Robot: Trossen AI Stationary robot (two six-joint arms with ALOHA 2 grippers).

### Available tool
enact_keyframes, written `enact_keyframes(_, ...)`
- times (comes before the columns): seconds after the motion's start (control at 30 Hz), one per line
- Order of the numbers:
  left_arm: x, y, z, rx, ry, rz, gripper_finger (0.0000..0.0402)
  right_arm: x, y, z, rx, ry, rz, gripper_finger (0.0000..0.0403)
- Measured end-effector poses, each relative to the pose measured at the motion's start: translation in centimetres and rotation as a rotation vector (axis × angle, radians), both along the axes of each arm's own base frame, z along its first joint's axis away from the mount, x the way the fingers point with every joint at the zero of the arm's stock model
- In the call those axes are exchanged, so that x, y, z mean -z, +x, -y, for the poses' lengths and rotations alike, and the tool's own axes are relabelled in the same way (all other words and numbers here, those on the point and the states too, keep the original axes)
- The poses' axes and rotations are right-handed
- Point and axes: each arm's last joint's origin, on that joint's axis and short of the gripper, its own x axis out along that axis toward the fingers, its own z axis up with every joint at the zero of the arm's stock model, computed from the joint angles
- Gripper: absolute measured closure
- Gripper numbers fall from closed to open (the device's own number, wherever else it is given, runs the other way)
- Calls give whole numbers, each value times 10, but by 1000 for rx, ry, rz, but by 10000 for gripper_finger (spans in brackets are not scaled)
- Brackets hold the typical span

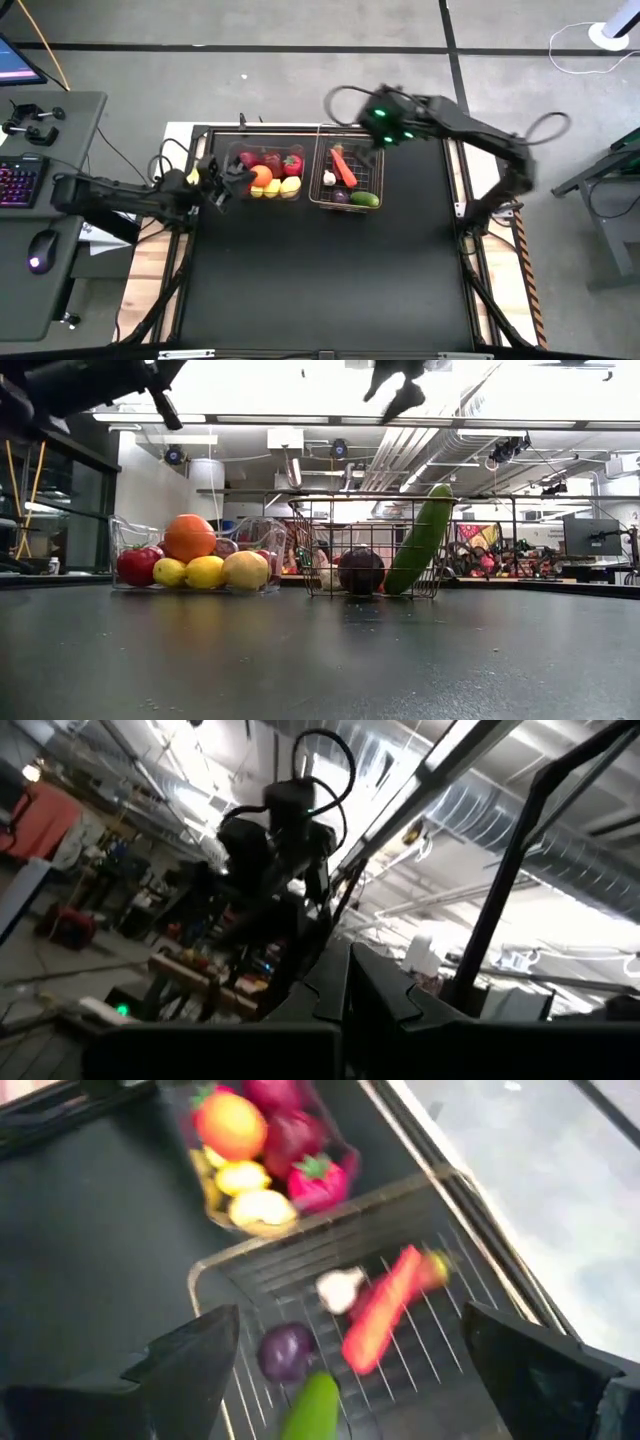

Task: Sort produce into baskets
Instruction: Return to Home Position

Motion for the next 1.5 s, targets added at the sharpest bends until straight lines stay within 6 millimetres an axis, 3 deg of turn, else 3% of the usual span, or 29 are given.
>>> enact_keyframes(0.27,36,-22,6,-67,-52,-14,401,16,-80,-43,170,106,150,31)
enact_keyframes(0.33,33,-23,6,-69,-44,-27,401,17,-94,-50,193,139,179,31)
enact_keyframes(0.47,37,-27,6,-74,-35,-69,401,20,-113,-62,229,206,186,31)
enact_keyframes(0.6,39,-31,5,-68,-36,-87,401,31,-129,-76,207,318,52,31)
enact_keyframes(0.73,37,-33,5,-79,-15,-79,401,47,-140,-92,181,304,-14,45)
enact_keyframes(0.9,36,-34,5,-95,15,-75,401,76,-157,-114,170,284,87,131)
enact_keyframes(1.17,37,-34,5,-92,10,-79,401,151,-155,-133,59,245,432,381)
enact_keyframes(1.33,37,-34,5,-92,10,-79,401,184,-157,-123,44,235,637,382)
enact_keyframes(1.5,36,-35,5,-92,10,-75,401,198,-165,-110,18,186,833,398)
